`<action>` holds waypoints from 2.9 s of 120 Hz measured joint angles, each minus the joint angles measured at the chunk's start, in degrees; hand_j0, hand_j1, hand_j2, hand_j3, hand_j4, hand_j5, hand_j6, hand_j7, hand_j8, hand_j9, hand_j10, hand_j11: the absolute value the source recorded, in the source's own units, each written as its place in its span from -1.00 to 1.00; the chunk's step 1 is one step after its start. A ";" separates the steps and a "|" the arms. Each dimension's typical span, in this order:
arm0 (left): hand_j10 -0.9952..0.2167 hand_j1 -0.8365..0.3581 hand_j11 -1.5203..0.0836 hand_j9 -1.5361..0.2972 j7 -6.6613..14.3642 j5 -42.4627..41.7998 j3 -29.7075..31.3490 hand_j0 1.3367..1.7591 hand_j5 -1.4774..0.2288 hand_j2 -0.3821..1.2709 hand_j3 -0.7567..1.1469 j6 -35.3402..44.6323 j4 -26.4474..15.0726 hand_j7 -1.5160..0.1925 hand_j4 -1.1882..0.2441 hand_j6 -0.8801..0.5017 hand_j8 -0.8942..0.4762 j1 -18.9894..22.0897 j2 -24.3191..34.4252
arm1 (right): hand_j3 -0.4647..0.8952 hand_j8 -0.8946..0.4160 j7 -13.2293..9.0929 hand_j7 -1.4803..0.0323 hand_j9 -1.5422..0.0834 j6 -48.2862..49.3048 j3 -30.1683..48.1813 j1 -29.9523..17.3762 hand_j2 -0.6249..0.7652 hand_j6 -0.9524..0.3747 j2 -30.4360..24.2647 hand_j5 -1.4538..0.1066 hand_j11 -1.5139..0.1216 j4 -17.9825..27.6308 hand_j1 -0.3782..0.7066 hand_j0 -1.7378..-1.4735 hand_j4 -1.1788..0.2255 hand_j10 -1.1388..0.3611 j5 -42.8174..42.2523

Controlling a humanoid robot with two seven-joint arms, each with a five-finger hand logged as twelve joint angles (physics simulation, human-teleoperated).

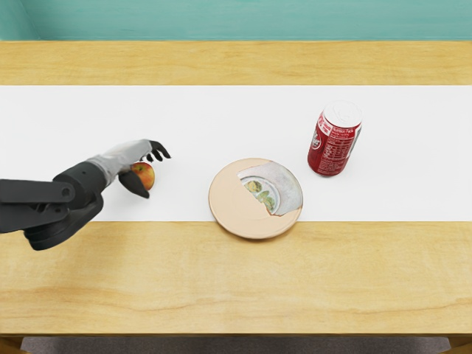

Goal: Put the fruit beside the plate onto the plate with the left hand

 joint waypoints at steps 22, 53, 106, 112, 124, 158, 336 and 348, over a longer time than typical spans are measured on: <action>-0.14 0.04 0.12 0.00 0.26 0.05 0.97 0.52 0.01 -0.42 -0.20 -0.02 0.38 0.05 0.00 -0.41 -0.39 0.09 0.00 | -0.32 0.32 0.00 0.90 0.84 0.00 0.00 0.00 -0.11 0.39 0.00 0.81 0.80 0.00 -0.87 -0.40 0.63 0.47 0.00; -0.29 -0.05 -0.07 -0.16 0.44 0.08 1.45 0.50 -0.14 -0.38 -0.20 -0.68 0.43 -0.11 -0.15 -0.44 -0.31 -0.16 0.15 | -0.32 0.32 0.00 0.90 0.85 0.00 0.00 0.00 -0.11 0.39 0.00 0.81 0.80 0.00 -0.87 -0.40 0.63 0.48 0.00; -0.21 -0.10 -0.30 -0.35 0.58 -2.00 2.12 0.48 -0.39 -0.27 -0.20 -1.12 -0.01 -0.34 -0.32 -0.34 -0.21 -5.94 -2.45 | -0.32 0.32 0.00 0.90 0.85 0.00 0.00 0.00 -0.11 0.39 0.00 0.81 0.80 0.00 -0.87 -0.40 0.63 0.48 0.00; -0.21 -0.09 -0.32 -0.36 0.59 -2.69 2.42 0.48 -0.41 -0.26 -0.20 -1.15 -0.03 -0.35 -0.33 -0.33 -0.20 -7.13 -3.62 | -0.32 0.32 0.00 0.90 0.85 0.00 0.00 0.00 -0.11 0.39 0.00 0.81 0.80 0.00 -0.87 -0.40 0.63 0.48 0.00; -0.21 -0.09 -0.33 -0.38 0.60 -4.17 3.44 0.48 -0.44 -0.28 -0.20 -1.19 -0.05 -0.36 -0.33 -0.32 -0.20 -10.09 -6.42 | -0.32 0.32 0.00 0.90 0.85 0.00 0.00 0.00 -0.11 0.39 0.00 0.81 0.80 0.00 -0.87 -0.40 0.63 0.48 0.00; -0.20 -0.10 -0.36 -0.41 0.58 -9.09 7.04 0.48 -0.48 -0.27 -0.20 -0.87 0.17 -0.40 -0.34 -0.30 -0.17 -15.89 -15.75 | -0.32 0.32 0.00 0.90 0.85 0.00 0.00 0.00 -0.11 0.39 0.00 0.81 0.80 0.00 -0.87 -0.40 0.63 0.48 0.00; 0.20 0.46 0.45 0.29 0.05 -17.27 2.49 0.52 0.32 -0.47 -0.20 -13.06 -1.88 0.36 0.28 -0.10 -0.07 -20.09 -6.84 | -0.32 0.32 0.00 0.90 0.85 0.00 0.00 0.00 -0.11 0.39 0.00 0.81 0.80 0.00 -0.87 -0.40 0.63 0.48 0.00; 0.21 0.47 0.47 0.30 0.05 -18.44 1.88 0.52 0.33 -0.47 -0.20 -20.43 -3.73 0.37 0.29 -0.10 -0.06 -19.51 4.74 | -0.32 0.32 0.00 0.90 0.85 0.00 0.00 0.00 -0.11 0.39 0.00 0.81 0.80 0.00 -0.87 -0.40 0.63 0.48 0.00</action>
